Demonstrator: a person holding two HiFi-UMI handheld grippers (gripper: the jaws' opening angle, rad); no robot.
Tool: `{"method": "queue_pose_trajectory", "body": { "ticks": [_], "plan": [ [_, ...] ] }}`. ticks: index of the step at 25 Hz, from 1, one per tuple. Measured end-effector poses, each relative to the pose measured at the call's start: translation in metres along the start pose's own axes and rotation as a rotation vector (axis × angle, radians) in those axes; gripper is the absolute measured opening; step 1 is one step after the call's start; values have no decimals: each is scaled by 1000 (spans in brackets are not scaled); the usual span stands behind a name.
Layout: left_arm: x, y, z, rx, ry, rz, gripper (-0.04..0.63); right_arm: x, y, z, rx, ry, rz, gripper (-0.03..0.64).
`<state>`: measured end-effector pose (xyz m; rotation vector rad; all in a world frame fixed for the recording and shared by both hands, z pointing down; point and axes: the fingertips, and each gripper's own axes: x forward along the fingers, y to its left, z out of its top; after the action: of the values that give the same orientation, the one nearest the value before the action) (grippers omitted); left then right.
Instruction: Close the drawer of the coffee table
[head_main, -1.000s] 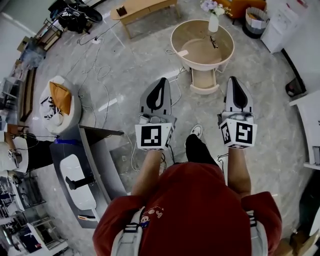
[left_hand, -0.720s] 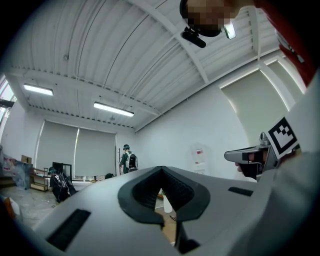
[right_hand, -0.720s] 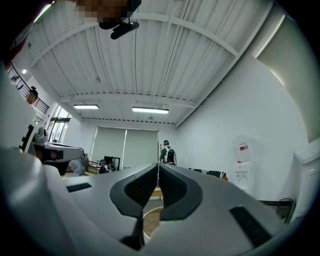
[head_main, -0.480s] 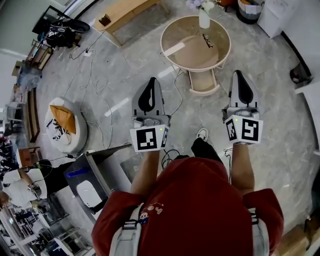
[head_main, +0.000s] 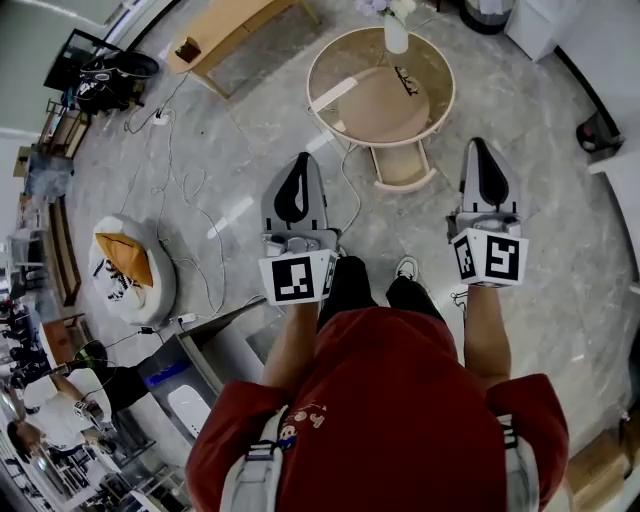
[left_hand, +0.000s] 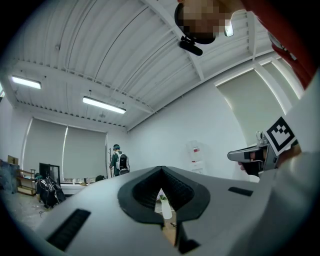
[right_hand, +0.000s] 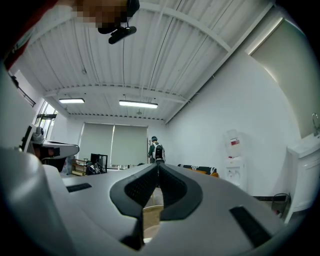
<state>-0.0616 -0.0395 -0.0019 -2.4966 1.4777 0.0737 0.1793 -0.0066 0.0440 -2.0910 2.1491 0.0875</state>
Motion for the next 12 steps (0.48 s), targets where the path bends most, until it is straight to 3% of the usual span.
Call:
{"method": "queue_pose_trajectory", "body": {
  "ticks": [10, 12],
  "plan": [
    [67, 64, -17, -63, -47, -129, 12, 49, 21, 20, -64, -17, -153, 25],
    [80, 78, -28, -25, -30, -191, 12, 63, 33, 21, -76, -17, -181, 23]
  ]
}}
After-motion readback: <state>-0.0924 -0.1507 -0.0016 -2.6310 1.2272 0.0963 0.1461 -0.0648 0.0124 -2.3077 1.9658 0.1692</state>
